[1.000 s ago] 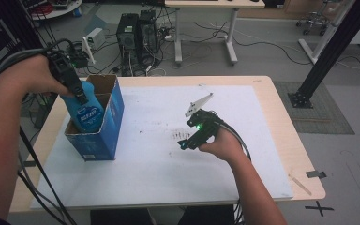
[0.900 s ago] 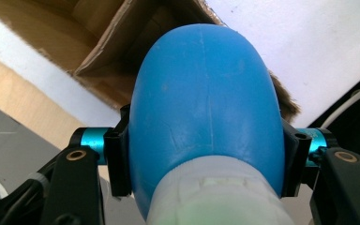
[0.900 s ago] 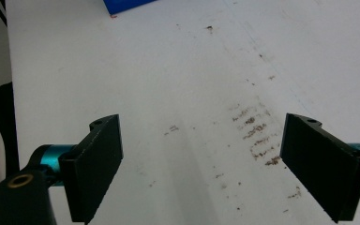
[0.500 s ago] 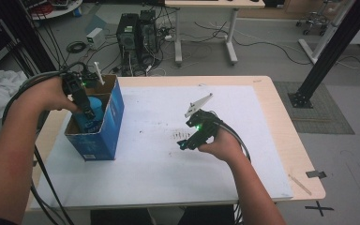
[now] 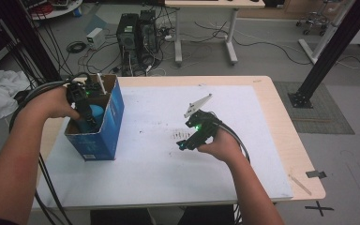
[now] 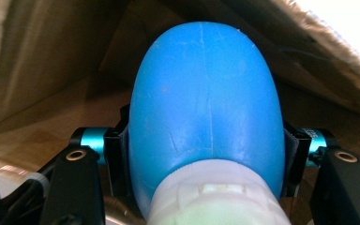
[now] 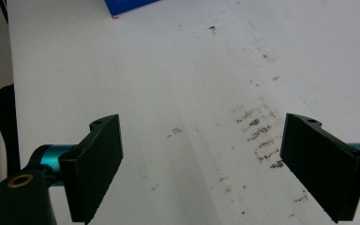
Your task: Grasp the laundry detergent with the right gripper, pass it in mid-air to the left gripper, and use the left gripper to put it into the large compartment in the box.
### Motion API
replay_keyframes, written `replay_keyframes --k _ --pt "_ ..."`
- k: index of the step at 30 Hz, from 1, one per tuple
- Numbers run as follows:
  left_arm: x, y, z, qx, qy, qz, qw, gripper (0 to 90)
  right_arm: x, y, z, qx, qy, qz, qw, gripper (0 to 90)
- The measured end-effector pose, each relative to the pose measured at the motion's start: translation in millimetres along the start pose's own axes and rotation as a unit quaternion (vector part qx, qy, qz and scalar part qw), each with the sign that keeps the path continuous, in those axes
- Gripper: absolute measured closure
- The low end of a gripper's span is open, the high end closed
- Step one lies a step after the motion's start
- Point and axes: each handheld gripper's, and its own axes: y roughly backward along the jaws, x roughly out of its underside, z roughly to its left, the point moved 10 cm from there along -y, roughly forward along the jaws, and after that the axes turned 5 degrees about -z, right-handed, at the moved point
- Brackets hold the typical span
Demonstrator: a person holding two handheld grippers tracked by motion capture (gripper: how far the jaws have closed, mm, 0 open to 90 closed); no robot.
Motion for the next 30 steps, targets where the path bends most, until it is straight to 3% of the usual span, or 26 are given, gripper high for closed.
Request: replay_keyframes --k 12,20,30 --pt "0.6 -1.1 -1.5 0.008 -0.007 0.002 0.9999 37.0 0.8 -3.7 -1.3 -0.002 -0.004 0.003 1.0 12.6" --pt "-2.3 1.4 -2.3 0.009 -0.006 -0.007 0.9999 30.9 0.8 -2.4 -1.1 -0.002 -0.003 0.003 1.0 12.6" --pt "-2.4 12.6 -2.0 -0.001 -0.005 -0.012 0.9999 27.5 0.3 -2.2 -1.3 -0.004 -0.004 0.0 1.0 12.6"
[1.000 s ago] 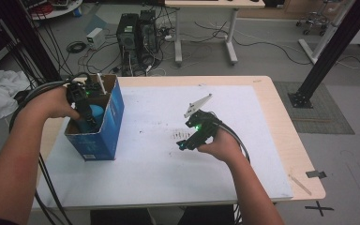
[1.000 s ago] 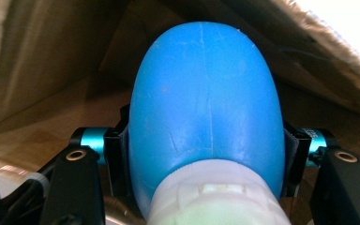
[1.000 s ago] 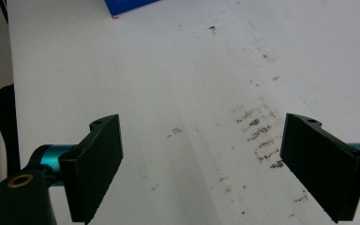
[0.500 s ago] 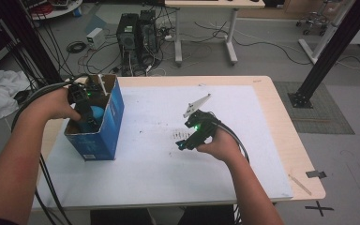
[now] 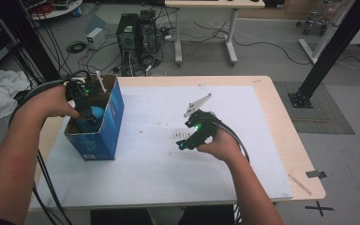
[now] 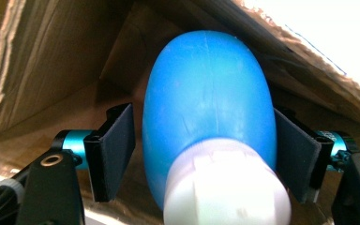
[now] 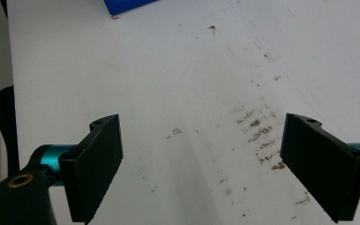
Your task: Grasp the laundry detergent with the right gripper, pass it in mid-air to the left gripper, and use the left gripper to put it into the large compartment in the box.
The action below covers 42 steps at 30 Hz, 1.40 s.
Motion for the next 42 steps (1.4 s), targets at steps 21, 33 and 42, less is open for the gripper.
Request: replay_keyframes --k 21,33,42 --pt "2.6 23.9 0.3 -0.015 0.003 -0.007 0.9999 21.9 -0.3 -3.0 -0.6 -0.005 -0.002 0.0 1.0 12.6" --pt "-1.2 40.2 -2.8 -0.024 -0.003 -0.015 0.9996 18.4 -1.0 -1.7 -1.0 -0.005 -0.003 -0.004 1.0 12.6" --pt "-1.4 56.0 -8.2 -0.031 -0.01 -0.018 0.9993 12.1 -1.3 -2.5 -2.5 -0.006 -0.002 -0.006 1.0 12.6"
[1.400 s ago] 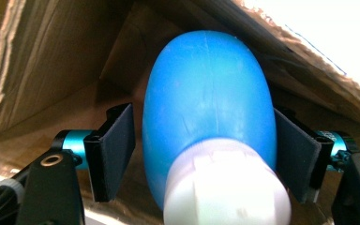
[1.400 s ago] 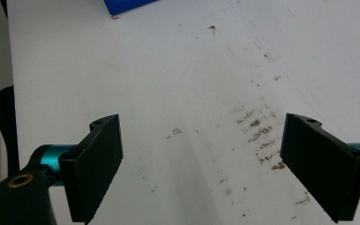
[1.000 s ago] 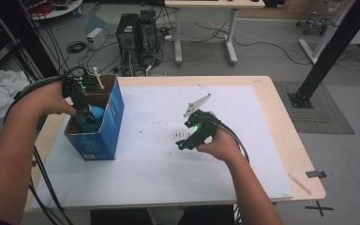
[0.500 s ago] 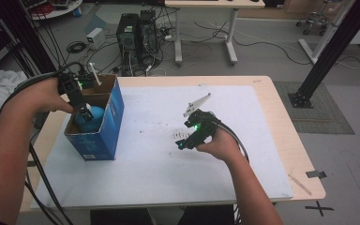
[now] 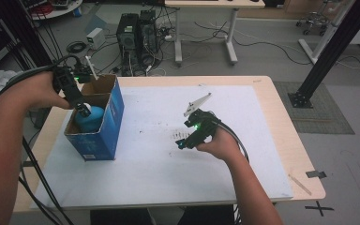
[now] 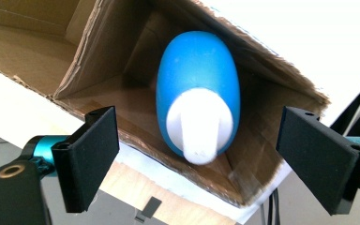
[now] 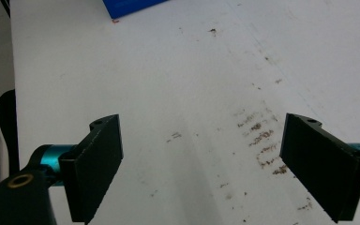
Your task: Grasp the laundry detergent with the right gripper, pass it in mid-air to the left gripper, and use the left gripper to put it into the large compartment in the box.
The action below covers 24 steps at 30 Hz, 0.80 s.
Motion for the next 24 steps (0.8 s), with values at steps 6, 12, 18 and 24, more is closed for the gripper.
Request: replay_keyframes --k 6,12,18,24 --pt "-6.1 11.3 -7.5 -0.004 -0.013 -0.006 0.9999 8.4 0.0 0.7 -0.6 0.0 -0.002 -0.001 1.0 12.6" --pt "-15.2 18.8 -16.2 -0.005 -0.032 -0.009 0.9994 6.4 0.4 2.8 -0.8 -0.001 -0.003 -0.001 1.0 12.6" --pt "-25.5 19.8 -26.6 -0.006 -0.061 -0.008 0.9981 2.4 1.2 8.0 -1.5 0.003 -0.004 0.0 1.0 12.6" --pt "-45.1 11.3 -45.8 0.006 -0.098 0.001 0.9952 1.7 3.1 16.6 -1.7 0.006 -0.006 0.005 1.0 12.6"
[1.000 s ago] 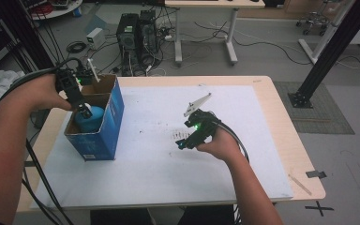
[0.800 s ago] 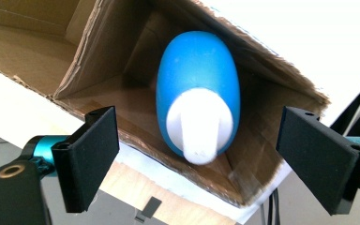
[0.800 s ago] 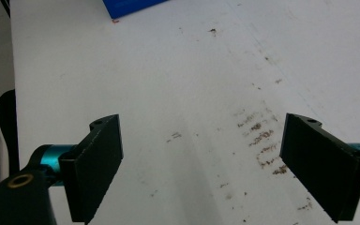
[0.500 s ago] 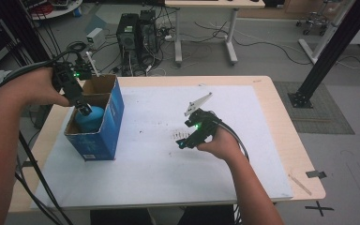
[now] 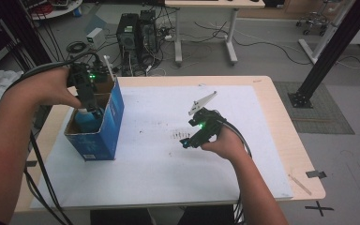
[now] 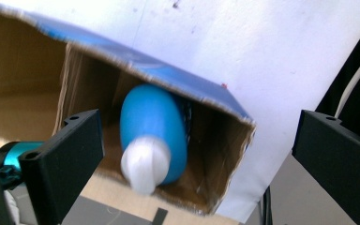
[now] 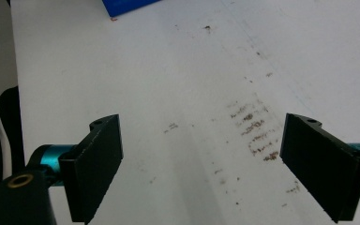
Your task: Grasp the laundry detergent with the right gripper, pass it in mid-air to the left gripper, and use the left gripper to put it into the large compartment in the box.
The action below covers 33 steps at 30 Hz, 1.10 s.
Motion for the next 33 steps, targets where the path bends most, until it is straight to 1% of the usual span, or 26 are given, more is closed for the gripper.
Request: replay_keyframes --k 2,3,4,5,6,8,9,10,11,15,18,20,21,22,23,24,25,26,29,31,33 --pt "-7.3 -2.3 -3.2 0.002 -0.005 0.0 1.0 1.7 0.7 3.0 -1.0 0.003 0.003 0.002 1.0 12.6" --pt "-7.3 -2.3 -3.2 0.002 -0.005 0.0 1.0 1.7 0.7 3.0 -1.0 0.003 0.003 0.002 1.0 12.6" --pt "-14.5 -5.8 -6.4 0.005 -0.018 0.003 0.9998 1.7 0.9 4.8 -1.3 0.003 0.003 0.004 1.0 12.6" --pt "-14.5 -5.8 -6.4 0.005 -0.018 0.003 0.9998 1.7 0.9 4.8 -1.3 0.003 0.003 0.004 1.0 12.6" --pt "-19.9 -10.0 -10.4 0.008 -0.027 0.006 0.9996 1.7 1.1 9.2 -2.2 0.006 0.004 0.009 0.9999 12.6" --pt "-26.5 -15.0 -14.0 0.01 -0.041 0.006 0.9991 1.7 1.0 13.6 -3.3 0.008 0.007 0.016 0.9998 12.6" --pt "-26.5 -15.0 -14.0 0.01 -0.041 0.006 0.9991 1.7 1.0 13.6 -3.3 0.008 0.007 0.016 0.9998 12.6" --pt "-35.9 -25.1 -20.1 0.017 -0.057 0.011 0.9982 1.7 1.3 15.1 -3.6 0.008 0.007 0.02 0.9997 12.6" --pt "-39.2 -29.1 -22.0 0.019 -0.064 0.014 0.9977 1.7 2.9 17.8 -5.2 0.007 0.011 0.035 0.9993 12.6" --pt "-51.4 -45.4 -29.0 0.026 -0.086 0.014 0.9958 1.7 6.6 19.8 -6.6 0.006 0.018 0.062 0.9979 12.6" --pt "-57.4 -56.8 -33.7 0.03 -0.101 0.017 0.9943 1.7 8.7 22.5 -7.3 0.003 0.023 0.081 0.9964 12.6" --pt "-61.1 -63.9 -36.0 0.032 -0.112 0.015 0.9931 1.7 10.1 24.7 -8.3 0.002 0.031 0.095 0.995 12.6" --pt "-62.4 -67.1 -37.3 0.035 -0.115 0.015 0.9927 1.7 10.5 24.9 -8.7 0.0 0.035 0.098 0.9945 12.6" --pt "-62.4 -67.1 -37.3 0.035 -0.115 0.015 0.9927 1.7 10.5 24.9 -8.7 0.0 0.035 0.098 0.9945 12.6" --pt "-62.4 -67.1 -37.3 0.035 -0.115 0.015 0.9927 1.7 11.1 25.3 -8.8 -0.002 0.036 0.104 0.9939 12.6" --pt "-64.6 -74.4 -40.8 0.045 -0.12 0.014 0.9916 1.7 11.1 25.3 -8.8 -0.002 0.036 0.104 0.9939 12.6" --pt "-65.8 -77.3 -42.0 0.048 -0.122 0.013 0.9913 1.7 13.7 25.5 -8.6 -0.005 0.045 0.122 0.9915 12.6" --pt "-67.0 -80.1 -43.4 0.051 -0.123 0.012 0.991 1.7 15.0 25.4 -8.4 -0.005 0.047 0.13 0.9904 12.6" --pt "-71.0 -86.6 -48.4 0.062 -0.129 0.006 0.9897 1.7 17.3 24.8 -8.3 -0.009 0.058 0.148 0.9872 12.6" --pt "-73.2 -89.7 -50.5 0.067 -0.132 0.004 0.989 1.8 19.7 24.6 -9.1 -0.007 0.064 0.166 0.984 12.6" --pt "-75.0 -91.5 -51.5 0.066 -0.131 0.002 0.9892 1.7 20.0 24.0 -9.7 -0.01 0.072 0.179 0.9811 12.6"
